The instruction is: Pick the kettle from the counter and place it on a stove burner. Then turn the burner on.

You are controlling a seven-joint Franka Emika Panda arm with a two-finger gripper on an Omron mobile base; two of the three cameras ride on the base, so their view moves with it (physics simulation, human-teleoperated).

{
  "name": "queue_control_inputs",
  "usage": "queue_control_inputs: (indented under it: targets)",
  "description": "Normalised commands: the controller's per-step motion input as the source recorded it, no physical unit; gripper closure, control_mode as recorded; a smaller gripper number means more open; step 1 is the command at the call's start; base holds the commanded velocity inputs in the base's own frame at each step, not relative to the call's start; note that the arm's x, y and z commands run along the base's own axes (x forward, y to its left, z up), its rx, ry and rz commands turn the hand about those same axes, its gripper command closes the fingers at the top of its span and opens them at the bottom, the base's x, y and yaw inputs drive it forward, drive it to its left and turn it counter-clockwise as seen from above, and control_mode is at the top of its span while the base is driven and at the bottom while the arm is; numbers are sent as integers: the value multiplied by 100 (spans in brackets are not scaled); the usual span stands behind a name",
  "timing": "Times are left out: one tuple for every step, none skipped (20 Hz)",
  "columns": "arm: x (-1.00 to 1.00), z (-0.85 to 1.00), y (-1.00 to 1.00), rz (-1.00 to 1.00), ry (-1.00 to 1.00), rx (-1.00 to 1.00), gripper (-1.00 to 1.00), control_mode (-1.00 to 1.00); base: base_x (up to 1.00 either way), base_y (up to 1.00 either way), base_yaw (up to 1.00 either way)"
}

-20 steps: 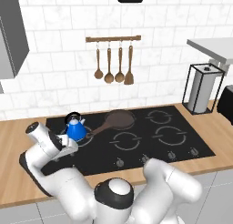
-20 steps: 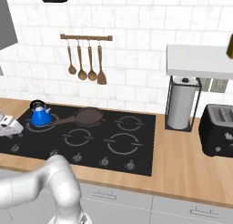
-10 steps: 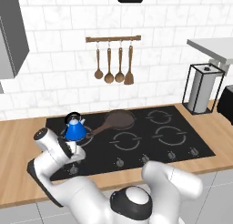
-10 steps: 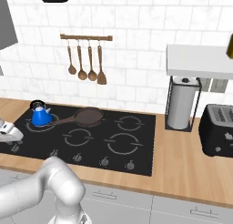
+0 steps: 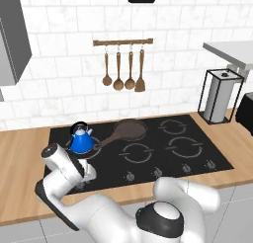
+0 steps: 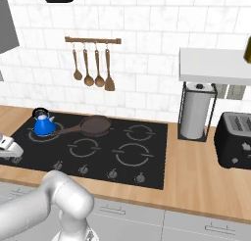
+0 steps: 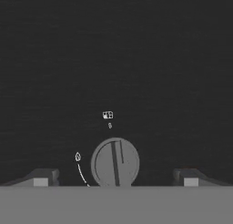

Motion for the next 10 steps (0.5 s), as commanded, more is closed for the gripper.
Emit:
queue_control_inputs:
  targets:
    - [-6, 0, 0, 0, 0, 2, -100, -100, 0, 0, 0]
    - [-5, 0, 0, 0, 0, 0, -100, -100, 0, 0, 0]
    - [0, 0, 0, 0, 0, 0, -100, -100, 0, 0, 0]
    - [0, 0, 0, 0, 0, 0, -100, -100, 0, 0, 0]
    - [26, 0, -2, 0, 0, 1, -100, -100, 0, 0, 0]
    - [39, 0, -4, 0, 0, 1, -100, -100, 0, 0, 0]
    - [41, 0, -4, 0, 0, 2, -100, -100, 0, 0, 0]
    - [31, 0, 0, 0, 0, 1, -100, -100, 0, 0, 0]
    - [6, 0, 0, 0, 0, 0, -100, -100, 0, 0, 0]
    - [0, 0, 0, 0, 0, 0, -100, -100, 0, 0, 0]
